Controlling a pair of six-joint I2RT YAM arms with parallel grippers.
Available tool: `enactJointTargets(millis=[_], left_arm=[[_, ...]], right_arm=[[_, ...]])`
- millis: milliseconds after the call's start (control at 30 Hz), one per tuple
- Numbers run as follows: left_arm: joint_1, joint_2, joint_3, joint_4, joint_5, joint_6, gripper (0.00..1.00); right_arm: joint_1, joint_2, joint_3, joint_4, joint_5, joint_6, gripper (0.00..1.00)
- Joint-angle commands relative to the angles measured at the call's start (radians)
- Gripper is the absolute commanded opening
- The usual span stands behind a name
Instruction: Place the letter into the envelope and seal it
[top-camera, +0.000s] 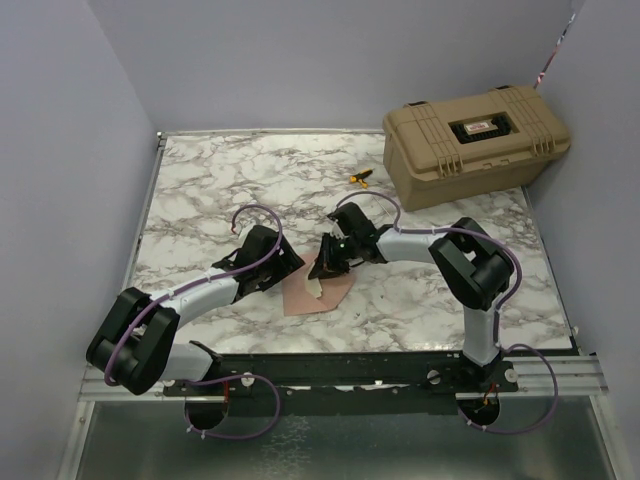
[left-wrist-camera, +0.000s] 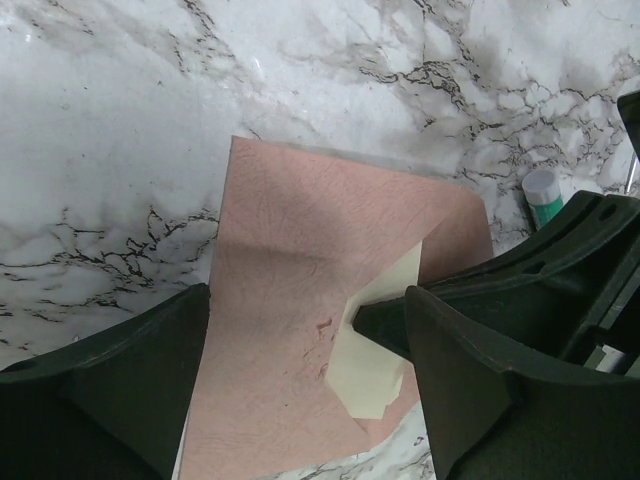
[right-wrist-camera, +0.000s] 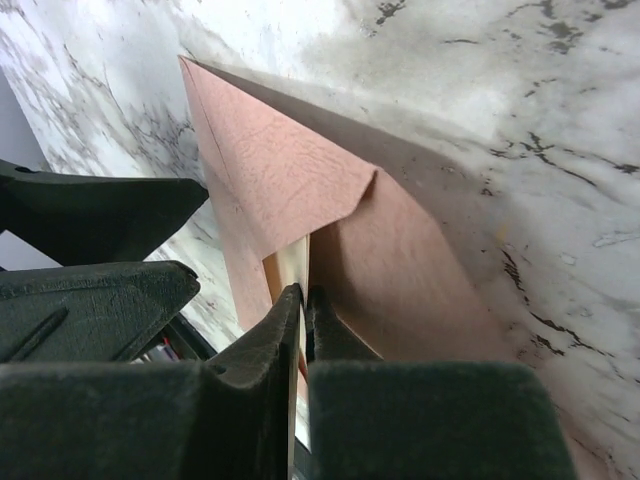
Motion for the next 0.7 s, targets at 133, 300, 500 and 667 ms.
enactJointTargets(millis=[133, 300, 500, 667], left_arm=[[0.003, -0.005, -0.018, -0.071, 0.027, 0.005, 0.8], [0.01, -0.017, -0.02, -0.079, 0.025, 0.005, 0.8], [0.015, -0.011, -0.02, -0.081, 0.032, 0.003, 0.8], [0.017, -0.002, -0.011, -0.081, 0.044, 0.01, 0.8]], right_arm=[[0.013, -0.053, -0.004, -0.012, 0.033, 0.0, 0.25], [0.013, -0.074, 0.005, -0.089, 0.085, -0.022, 0.37], [0.012, -0.12, -0.029, -0.098, 0.127, -0.036, 0.49], [0.018, -0.15, -0.008, -0.157, 0.156, -0.086, 0.51]])
